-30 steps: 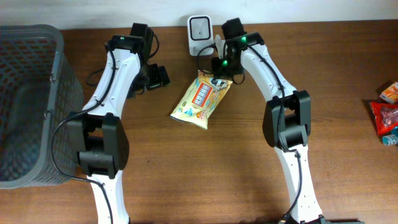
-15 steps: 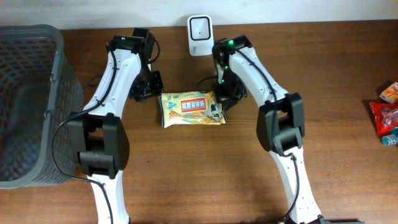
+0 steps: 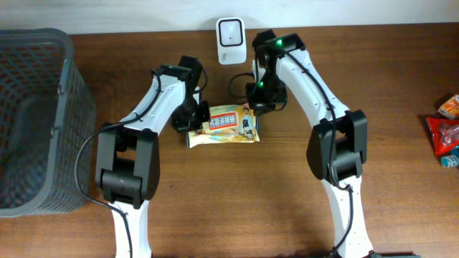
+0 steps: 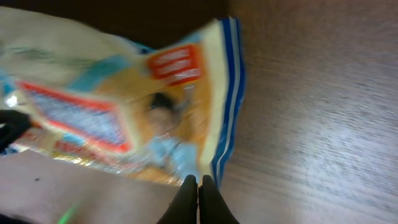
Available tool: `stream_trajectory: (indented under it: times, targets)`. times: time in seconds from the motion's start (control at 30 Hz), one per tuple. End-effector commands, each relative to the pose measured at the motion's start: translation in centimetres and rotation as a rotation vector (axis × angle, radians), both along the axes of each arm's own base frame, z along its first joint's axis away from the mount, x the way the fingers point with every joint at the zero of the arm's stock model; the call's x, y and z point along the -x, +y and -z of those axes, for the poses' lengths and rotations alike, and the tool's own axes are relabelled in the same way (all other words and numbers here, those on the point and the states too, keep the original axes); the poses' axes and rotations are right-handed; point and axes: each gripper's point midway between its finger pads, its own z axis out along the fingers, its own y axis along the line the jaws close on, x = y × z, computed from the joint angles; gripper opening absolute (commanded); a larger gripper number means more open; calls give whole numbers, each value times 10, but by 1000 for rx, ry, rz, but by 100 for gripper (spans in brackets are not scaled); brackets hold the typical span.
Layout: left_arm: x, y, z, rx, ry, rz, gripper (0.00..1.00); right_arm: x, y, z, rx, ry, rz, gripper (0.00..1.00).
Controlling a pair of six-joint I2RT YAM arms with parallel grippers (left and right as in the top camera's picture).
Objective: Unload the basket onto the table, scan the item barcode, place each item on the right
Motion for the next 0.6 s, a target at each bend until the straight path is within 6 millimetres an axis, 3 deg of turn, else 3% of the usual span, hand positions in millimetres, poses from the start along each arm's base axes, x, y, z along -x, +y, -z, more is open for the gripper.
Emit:
stream_trajectory:
  times: [0.0, 0.03, 0.1, 0.17, 0.23, 0.27, 0.3, 0.33, 0.37, 0.47, 0.57]
  targets:
    - [0, 32, 15, -160, -14, 4, 0, 12, -2, 41, 21, 58, 5, 4]
    - [-2, 47, 14, -235, -24, 1, 0, 14, -17, 55, 111, 61, 48, 4]
    - [-2, 54, 4, -260, -16, -5, 0, 14, -54, 62, 317, 50, 136, 4]
    - [-9, 56, -19, -257, -25, -14, 0, 12, -65, 53, 344, 45, 146, 4]
    - [-23, 56, -62, -245, -70, -27, 2, 0, -78, 30, 337, 26, 182, 7]
    - [-27, 56, -75, -241, -86, -31, 35, -5, -85, 22, 335, 20, 201, 14]
    - [-29, 56, -83, -238, -97, -36, 62, -10, -95, 15, 330, 14, 228, 62]
    - [-30, 60, -85, -238, -99, -44, 70, -14, -106, 11, 327, 12, 255, 90]
    - [-29, 65, -82, -241, -86, -55, 80, -17, -125, 10, 328, 22, 298, 98]
    - [-20, 81, -59, -228, -18, -91, 97, -19, -161, 10, 330, 43, 379, 98]
    - [-7, 74, -23, -123, 43, -98, 99, -21, -186, 10, 329, 52, 436, 98]
